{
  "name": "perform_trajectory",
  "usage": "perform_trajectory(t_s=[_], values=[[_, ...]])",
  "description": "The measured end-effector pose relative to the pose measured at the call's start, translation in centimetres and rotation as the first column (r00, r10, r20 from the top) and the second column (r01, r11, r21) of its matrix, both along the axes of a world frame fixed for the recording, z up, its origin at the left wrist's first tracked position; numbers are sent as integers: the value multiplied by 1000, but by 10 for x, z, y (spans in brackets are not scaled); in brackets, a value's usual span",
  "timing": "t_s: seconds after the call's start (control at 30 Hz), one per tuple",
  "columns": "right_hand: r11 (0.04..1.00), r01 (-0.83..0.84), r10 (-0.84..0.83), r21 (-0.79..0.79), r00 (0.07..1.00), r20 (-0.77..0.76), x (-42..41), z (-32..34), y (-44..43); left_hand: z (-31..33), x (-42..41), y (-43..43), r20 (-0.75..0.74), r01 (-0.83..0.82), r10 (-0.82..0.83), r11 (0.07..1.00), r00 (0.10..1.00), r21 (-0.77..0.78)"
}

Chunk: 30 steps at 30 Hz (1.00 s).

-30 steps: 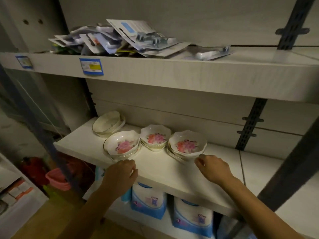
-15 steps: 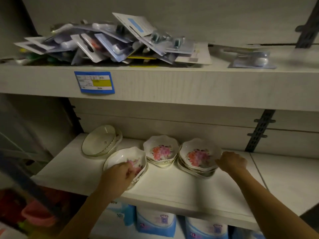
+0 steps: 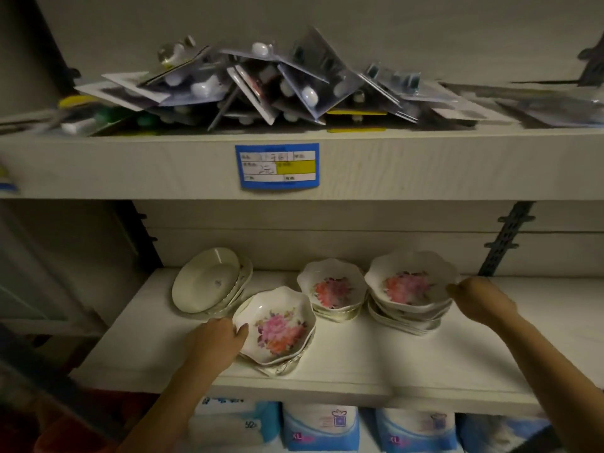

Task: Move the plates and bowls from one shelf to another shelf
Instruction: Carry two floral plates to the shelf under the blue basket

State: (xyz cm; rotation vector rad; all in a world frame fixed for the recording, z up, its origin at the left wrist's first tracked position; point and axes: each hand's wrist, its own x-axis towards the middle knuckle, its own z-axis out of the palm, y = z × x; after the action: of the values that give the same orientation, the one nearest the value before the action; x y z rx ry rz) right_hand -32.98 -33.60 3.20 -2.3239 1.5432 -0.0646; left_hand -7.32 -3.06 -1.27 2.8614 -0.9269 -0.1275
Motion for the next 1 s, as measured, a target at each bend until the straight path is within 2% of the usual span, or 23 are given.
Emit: perform_trajectory(t_s=[0.2,0.37,0.53,0.6,0.73,0.8,1.0], values=[[999,-4,4,-43,1000,-8,-7,4,40,-16,18,0,-126,-21,34,995,991,101],[997,75,-76,-31,996,-34,-10,-1,70,-19,28,-3,-268,-61,73,997,961,52],[996,85,-84,10,996,-34,-12,-4,89,-18,36,-1,-338,8,17,997,941,72],[996,88,-88,14,996,-31,-12,-4,96,-20,40,-1,-348,46,-18,996,937,71],[995,103,-103,9,995,-2,-12,-2,108,-13,45,-1,-247,139,-95,976,964,168],[995,102,-102,5,995,11,-13,-1,113,-9,47,-1,-216,156,-120,975,969,159],[990,141,-141,-2,988,58,-23,0,129,6,55,3,-345,197,-178,980,922,23]])
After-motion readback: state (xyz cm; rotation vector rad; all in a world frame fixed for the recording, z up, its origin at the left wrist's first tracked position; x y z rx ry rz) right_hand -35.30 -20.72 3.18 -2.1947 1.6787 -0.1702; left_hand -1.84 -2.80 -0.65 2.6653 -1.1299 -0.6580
